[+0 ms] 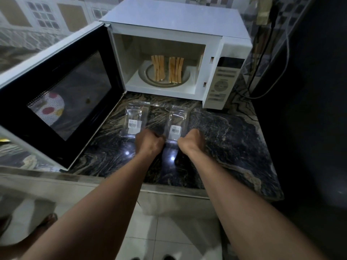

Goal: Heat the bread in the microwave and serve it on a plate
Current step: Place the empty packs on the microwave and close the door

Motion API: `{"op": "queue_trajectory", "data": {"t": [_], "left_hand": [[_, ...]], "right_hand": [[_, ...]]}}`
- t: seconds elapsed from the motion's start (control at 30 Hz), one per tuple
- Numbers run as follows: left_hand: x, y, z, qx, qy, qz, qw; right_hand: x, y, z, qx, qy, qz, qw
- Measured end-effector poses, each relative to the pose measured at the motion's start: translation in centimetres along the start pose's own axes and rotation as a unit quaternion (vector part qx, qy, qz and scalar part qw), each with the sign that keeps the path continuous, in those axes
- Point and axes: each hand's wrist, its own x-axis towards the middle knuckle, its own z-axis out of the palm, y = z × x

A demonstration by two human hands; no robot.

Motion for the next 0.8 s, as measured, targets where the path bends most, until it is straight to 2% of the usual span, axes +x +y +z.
{"op": "queue_trajectory", "data": {"t": [0.07, 0.17, 0.27, 0.33, 0.43, 0.5, 0.6, 0.8], "left_hand": [[-1.4, 0.0, -1.3, 0.061, 0.07, 0.045, 0.995], [-1.8, -1.2, -2.6, 0.092, 0.211, 0.143, 0.963], [-0.3, -2.7, -3.3, 0.087, 0.279, 0.131, 0.947], [0.8, -2.8, -3.7, 0.063, 0.26, 0.099, 0.958], [2.4, -2.8, -3.8, 0.015, 0.149, 0.035, 0.988], [3.0, -3.0, -3.8, 0.025, 0.105, 0.021, 0.994], [3.6, -3.3, -3.8, 0.074, 0.079, 0.034, 0.993], [3.3, -3.3, -4.4, 0.032, 0.061, 0.035, 0.997]], "right_hand": [[-0.8, -0.5, -0.3, -0.012, 0.012, -0.005, 1.0], [-1.0, -0.7, 0.3, -0.022, 0.057, -0.006, 0.998], [-0.7, -1.2, 2.2, -0.01, 0.067, -0.014, 0.998], [-0.5, -1.8, 3.5, 0.0, 0.054, -0.01, 0.999], [0.0, -1.9, 5.1, -0.015, 0.042, 0.002, 0.999], [0.0, -1.9, 5.2, -0.023, 0.05, 0.01, 0.998], [-0.1, -1.9, 4.6, -0.028, 0.066, 0.014, 0.997], [-1.1, -1.4, 3.7, -0.048, 0.069, 0.003, 0.996]]}}
